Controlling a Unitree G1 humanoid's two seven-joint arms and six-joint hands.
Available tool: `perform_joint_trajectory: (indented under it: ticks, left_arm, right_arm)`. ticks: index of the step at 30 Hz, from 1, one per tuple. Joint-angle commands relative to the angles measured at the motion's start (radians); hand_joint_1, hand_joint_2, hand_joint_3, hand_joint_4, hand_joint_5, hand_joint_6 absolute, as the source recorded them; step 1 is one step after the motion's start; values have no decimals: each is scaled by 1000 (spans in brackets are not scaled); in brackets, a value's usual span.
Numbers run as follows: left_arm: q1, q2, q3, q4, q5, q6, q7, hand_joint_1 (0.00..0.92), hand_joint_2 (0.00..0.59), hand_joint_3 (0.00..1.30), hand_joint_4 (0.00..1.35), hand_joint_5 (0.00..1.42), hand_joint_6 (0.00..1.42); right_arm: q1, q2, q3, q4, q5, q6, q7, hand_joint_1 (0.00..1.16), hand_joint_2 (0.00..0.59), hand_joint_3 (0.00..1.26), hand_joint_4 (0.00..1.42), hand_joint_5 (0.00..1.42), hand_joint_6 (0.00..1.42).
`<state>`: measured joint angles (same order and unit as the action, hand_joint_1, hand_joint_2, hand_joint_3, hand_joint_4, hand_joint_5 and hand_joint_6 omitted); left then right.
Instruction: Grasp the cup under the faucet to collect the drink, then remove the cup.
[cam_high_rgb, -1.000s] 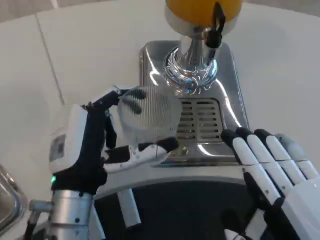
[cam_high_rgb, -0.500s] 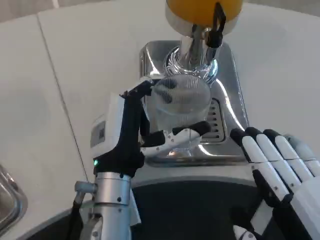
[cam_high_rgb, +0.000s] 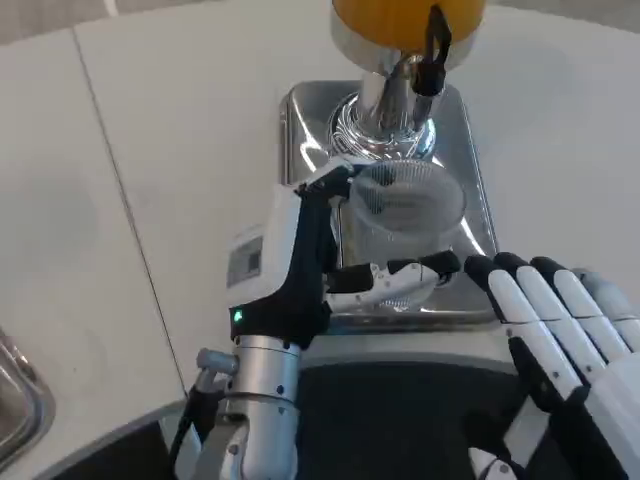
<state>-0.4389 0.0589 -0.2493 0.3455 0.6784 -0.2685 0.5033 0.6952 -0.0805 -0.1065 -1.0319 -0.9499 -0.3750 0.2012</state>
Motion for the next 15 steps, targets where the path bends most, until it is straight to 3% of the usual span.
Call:
perform_joint_trajectory:
  ticks: [1,7,15]
  left_arm:
    - [-47,-17,-22,48,6,-8,43,809,0,1122,1043,1293,1424]
    - [-118,-13,-43,169,9,-10,84,809,0,1122,1043,1293,1424]
    - [-256,-4,-24,341,-28,-20,147,805,0,1122,1043,1293,1424]
  right_arm:
    - [20,0,-26,-15,27,-15,-5,189,565,0,0,0,0]
    - [25,-4,-20,-7,29,-11,-2,189,565,0,0,0,0]
    - [8,-9,-10,1,26,0,5,189,565,0,0,0,0]
